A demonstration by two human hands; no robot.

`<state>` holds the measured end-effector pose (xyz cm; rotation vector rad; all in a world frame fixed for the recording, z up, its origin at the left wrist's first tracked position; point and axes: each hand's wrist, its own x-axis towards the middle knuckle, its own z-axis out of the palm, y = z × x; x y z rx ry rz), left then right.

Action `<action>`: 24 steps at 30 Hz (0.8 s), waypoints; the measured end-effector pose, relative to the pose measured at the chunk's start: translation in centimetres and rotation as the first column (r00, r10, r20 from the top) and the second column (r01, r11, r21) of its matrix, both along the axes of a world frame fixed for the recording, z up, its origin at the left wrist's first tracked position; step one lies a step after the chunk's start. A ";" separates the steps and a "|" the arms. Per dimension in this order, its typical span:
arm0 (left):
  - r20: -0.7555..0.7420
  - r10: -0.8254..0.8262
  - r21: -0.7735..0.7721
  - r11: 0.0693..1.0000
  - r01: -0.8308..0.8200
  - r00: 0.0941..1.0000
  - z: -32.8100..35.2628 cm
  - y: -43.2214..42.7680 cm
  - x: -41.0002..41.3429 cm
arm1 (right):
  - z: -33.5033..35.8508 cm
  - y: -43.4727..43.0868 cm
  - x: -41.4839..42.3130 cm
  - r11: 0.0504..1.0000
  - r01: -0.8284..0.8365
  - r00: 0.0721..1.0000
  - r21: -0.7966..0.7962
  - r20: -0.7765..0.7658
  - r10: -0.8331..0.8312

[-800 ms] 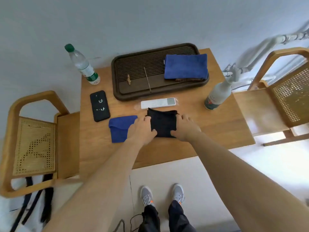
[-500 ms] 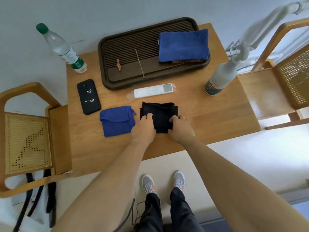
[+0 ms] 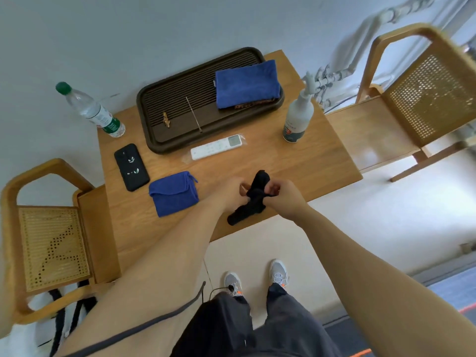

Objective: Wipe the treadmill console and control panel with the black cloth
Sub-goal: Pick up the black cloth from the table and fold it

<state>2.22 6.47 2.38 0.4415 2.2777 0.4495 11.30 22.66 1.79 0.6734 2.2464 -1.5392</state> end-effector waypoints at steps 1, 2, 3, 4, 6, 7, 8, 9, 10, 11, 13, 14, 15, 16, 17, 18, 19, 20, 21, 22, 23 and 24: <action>0.017 0.003 0.020 1.000 -0.003 1.000 0.7 0.6 0.2 | 0.8 0.4 0.6 1.000 0.018 1.000 -0.019 -0.018 -0.018; 0.036 0.020 0.056 0.998 -0.022 0.999 1.2 1.1 0.4 | 1.5 0.7 1.1 0.999 0.027 0.999 -0.038 -0.029 -0.028; 0.062 0.025 0.101 0.994 -0.031 0.998 1.7 1.6 0.6 | 2.2 0.9 1.7 0.998 0.032 0.999 -0.049 -0.034 -0.033; 0.093 0.000 0.145 0.989 -0.014 0.996 2.3 2.2 0.8 | 3.0 1.0 2.4 0.998 0.044 0.998 -0.053 -0.038 -0.046; 0.151 -0.107 0.206 0.976 0.075 0.983 3.2 3.2 1.2 | 4.1 1.0 3.8 0.995 0.088 0.995 -0.052 -0.044 -0.090; 0.152 -0.164 0.223 0.966 0.128 0.975 3.5 3.5 1.5 | 4.5 0.9 4.5 0.991 0.124 0.991 -0.046 -0.047 -0.126; 0.138 -0.200 0.244 0.956 0.162 0.970 3.8 3.8 1.7 | 4.9 0.7 5.3 0.984 0.173 0.983 -0.042 -0.051 -0.175; 0.119 -0.224 0.268 0.945 0.186 0.967 4.2 4.0 1.9 | 5.2 0.3 6.1 0.973 0.229 0.972 -0.038 -0.046 -0.230; 0.100 -0.250 0.289 0.934 0.212 0.963 4.5 4.0 2.2 | 5.4 -0.2 7.1 0.955 0.292 0.955 -0.044 -0.036 -0.294; 0.071 -0.286 0.306 0.918 0.252 0.956 4.9 3.9 2.5 | 5.6 -0.8 8.2 0.935 0.351 0.936 -0.045 -0.016 -0.352; 0.039 -0.400 0.335 0.869 0.365 0.916 5.8 3.8 3.2 | 6.0 -2.6 10.8 0.895 0.446 0.895 -0.018 0.039 -0.445; 0.042 -0.473 0.341 0.835 0.432 0.880 6.4 3.8 3.7 | 6.1 -3.7 12.3 0.877 0.480 0.875 0.011 0.057 -0.480; 0.049 -0.557 0.333 0.792 0.512 0.829 7.1 3.8 4.5 | 6.3 -5.0 13.7 0.857 0.513 0.855 0.048 0.062 -0.515; 0.049 -0.638 0.316 0.740 0.594 0.769 7.6 3.7 5.5 | 6.5 -6.4 15.2 0.830 0.552 0.828 0.087 0.065 -0.557; 0.042 -0.715 0.287 0.678 0.677 0.698 8.1 3.5 6.8 | 7.0 -7.9 16.6 0.800 0.587 0.798 0.126 0.075 -0.598; 0.026 -0.779 0.259 0.610 0.749 0.626 8.5 3.3 8.2 | 7.5 -9.3 18.0 0.773 0.612 0.774 0.164 0.078 -0.629; 0.005 -0.836 0.229 0.535 0.813 0.549 9.0 3.2 9.7 | 8.1 -10.6 19.3 0.752 0.628 0.756 0.200 0.072 -0.650; -0.010 -0.887 0.199 0.451 0.870 0.462 9.4 3.0 11.4 | 8.7 -11.9 20.5 0.731 0.644 0.740 0.225 0.060 -0.670; -0.010 -0.928 0.174 0.366 0.914 0.373 9.8 2.8 13.3 | 9.4 -13.1 21.8 0.711 0.664 0.722 0.233 0.050 -0.691; -0.004 -0.957 0.163 0.285 0.945 0.289 10.2 2.5 15.1 | 10.0 -14.3 23.1 0.694 0.683 0.704 0.228 0.046 -0.708; 0.009 -0.976 0.159 0.215 0.964 0.217 10.8 2.1 17.1 | 10.4 -15.5 24.3 0.681 0.695 0.690 0.230 0.052 -0.722; 0.023 -0.988 0.158 0.156 0.975 0.154 11.2 1.6 19.1 | 10.7 -16.7 25.6 0.670 0.700 0.678 0.247 0.062 -0.732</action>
